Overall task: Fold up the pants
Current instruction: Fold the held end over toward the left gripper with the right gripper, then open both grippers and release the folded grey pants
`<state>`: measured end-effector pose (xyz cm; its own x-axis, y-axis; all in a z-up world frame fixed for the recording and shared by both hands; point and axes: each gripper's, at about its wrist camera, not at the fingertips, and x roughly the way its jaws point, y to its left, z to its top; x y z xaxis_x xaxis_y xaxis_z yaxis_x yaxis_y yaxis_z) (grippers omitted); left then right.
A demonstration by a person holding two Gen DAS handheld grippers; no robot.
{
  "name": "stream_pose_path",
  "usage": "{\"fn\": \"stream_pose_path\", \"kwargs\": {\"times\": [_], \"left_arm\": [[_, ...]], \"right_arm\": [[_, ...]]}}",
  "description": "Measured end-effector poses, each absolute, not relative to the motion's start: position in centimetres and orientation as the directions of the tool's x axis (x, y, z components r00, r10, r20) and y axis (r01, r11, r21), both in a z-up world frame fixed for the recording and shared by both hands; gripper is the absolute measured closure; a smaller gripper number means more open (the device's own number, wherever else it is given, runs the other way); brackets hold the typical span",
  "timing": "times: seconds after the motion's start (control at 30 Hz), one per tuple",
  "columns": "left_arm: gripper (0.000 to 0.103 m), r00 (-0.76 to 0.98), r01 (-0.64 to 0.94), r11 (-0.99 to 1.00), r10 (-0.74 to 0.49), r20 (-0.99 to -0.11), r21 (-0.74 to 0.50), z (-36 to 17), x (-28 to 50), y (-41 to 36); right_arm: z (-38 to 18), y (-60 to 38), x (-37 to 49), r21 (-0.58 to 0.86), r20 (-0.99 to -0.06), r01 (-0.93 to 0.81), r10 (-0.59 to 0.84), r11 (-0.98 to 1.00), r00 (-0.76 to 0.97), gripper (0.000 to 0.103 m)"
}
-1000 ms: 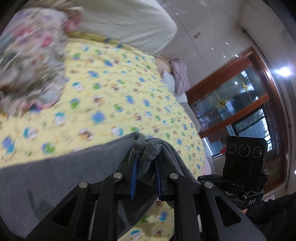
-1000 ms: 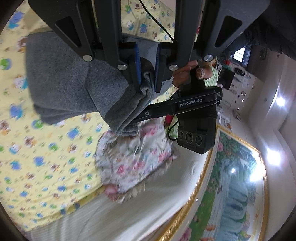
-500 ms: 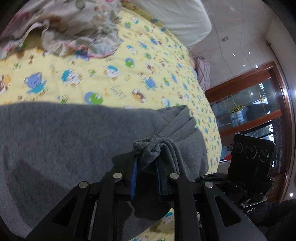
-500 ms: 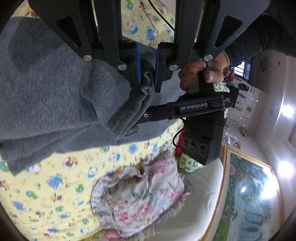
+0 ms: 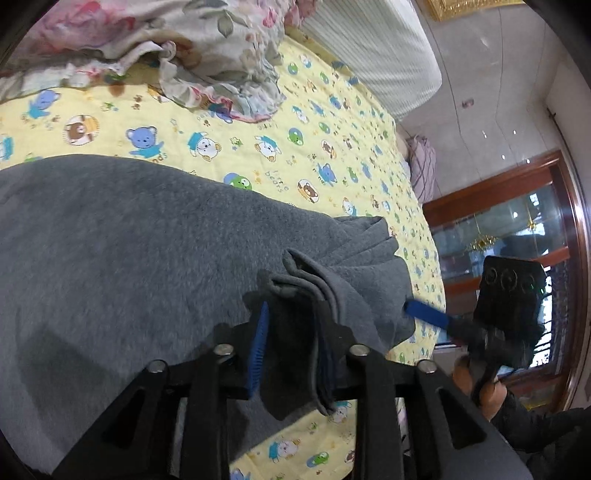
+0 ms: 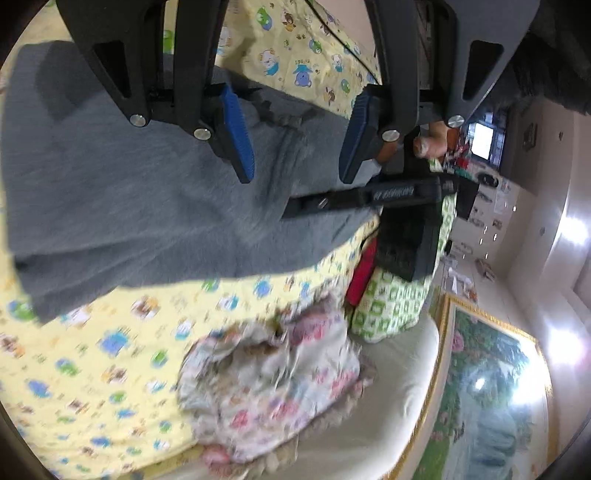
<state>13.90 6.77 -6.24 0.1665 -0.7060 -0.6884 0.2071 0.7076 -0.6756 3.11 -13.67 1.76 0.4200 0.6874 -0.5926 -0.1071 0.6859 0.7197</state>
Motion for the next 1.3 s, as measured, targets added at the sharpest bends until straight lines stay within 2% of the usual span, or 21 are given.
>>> {"fn": "stream_pose_path", "kwargs": {"times": [0.13, 0.23, 0.3, 0.37, 0.5, 0.63, 0.73, 0.77, 0.83, 0.9, 1.0, 1.13, 1.23, 1.3], "left_arm": [[0.070, 0.199, 0.221, 0.691, -0.723, -0.662, -0.688, -4.1, 12.6, 6.3], [0.062, 0.206, 0.260, 0.681, -0.732, -0.650, -0.684, -2.3, 11.8, 4.5], [0.061, 0.186, 0.285, 0.667, -0.743, -0.642, -0.689, -1.8, 11.5, 2.8], [0.060, 0.191, 0.311, 0.697, -0.712, -0.676, -0.646, -1.7, 11.1, 1.0], [0.060, 0.255, 0.257, 0.847, -0.523, -0.813, -0.464, -3.1, 10.8, -0.5], [0.056, 0.227, 0.148, 0.858, -0.514, -0.827, -0.493, -5.4, 10.0, 0.2], [0.056, 0.223, 0.084, 0.890, -0.454, -0.863, -0.447, -6.9, 9.2, 0.7], [0.056, 0.208, 0.065, 0.892, -0.451, -0.868, -0.448, -7.6, 9.1, 0.8], [0.061, 0.161, 0.027, 0.876, -0.479, -0.863, -0.482, -9.5, 8.9, 1.1], [0.068, 0.152, 0.044, 0.876, -0.481, -0.863, -0.481, -9.9, 8.5, 0.8], [0.069, 0.141, 0.113, 0.898, -0.437, -0.888, -0.424, -9.5, 7.9, -0.2], [0.070, 0.125, 0.112, 0.904, -0.424, -0.897, -0.412, -10.0, 7.2, 0.3], [0.071, 0.141, 0.093, 0.900, -0.436, -0.889, -0.426, -9.5, 6.9, 1.3], [0.072, 0.144, 0.076, 0.891, -0.453, -0.880, -0.447, -9.3, 6.6, 2.3]], "right_arm": [[2.7, -17.7, 3.0, 0.680, -0.618, -0.055, 0.612, 0.731, 0.493, 0.054], [2.7, -20.6, 3.0, 0.656, -0.644, 0.003, 0.557, 0.755, 0.525, 0.054], [2.4, -21.9, 3.1, 0.628, -0.671, 0.035, 0.518, 0.778, 0.530, 0.054], [2.0, -23.1, 3.4, 0.578, -0.717, 0.074, 0.462, 0.813, 0.522, 0.054], [0.2, -24.4, 4.9, 0.447, -0.818, 0.126, 0.348, 0.886, 0.458, 0.054], [-1.4, -24.9, 6.5, 0.485, -0.810, 0.107, 0.399, 0.868, 0.430, 0.054], [-1.9, -24.0, 7.6, 0.485, -0.810, 0.069, 0.417, 0.872, 0.413, 0.052], [-2.0, -23.5, 8.0, 0.456, -0.822, 0.052, 0.398, 0.889, 0.408, 0.053], [-2.2, -23.4, 8.3, 0.431, -0.834, 0.047, 0.378, 0.901, 0.402, 0.073], [-2.0, -23.7, 8.6, 0.444, -0.829, 0.052, 0.387, 0.895, 0.404, 0.077], [-0.5, -23.6, 8.6, 0.427, -0.812, 0.024, 0.371, 0.904, 0.451, 0.079], [-3.3, -22.9, 9.0, 0.338, -0.878, 0.043, 0.299, 0.940, 0.375, 0.077], [-2.4, -23.5, 8.6, 0.342, -0.871, 0.082, 0.283, 0.936, 0.401, 0.066], [-0.6, -23.2, 8.0, 0.340, -0.852, 0.064, 0.278, 0.938, 0.443, 0.065]]}}
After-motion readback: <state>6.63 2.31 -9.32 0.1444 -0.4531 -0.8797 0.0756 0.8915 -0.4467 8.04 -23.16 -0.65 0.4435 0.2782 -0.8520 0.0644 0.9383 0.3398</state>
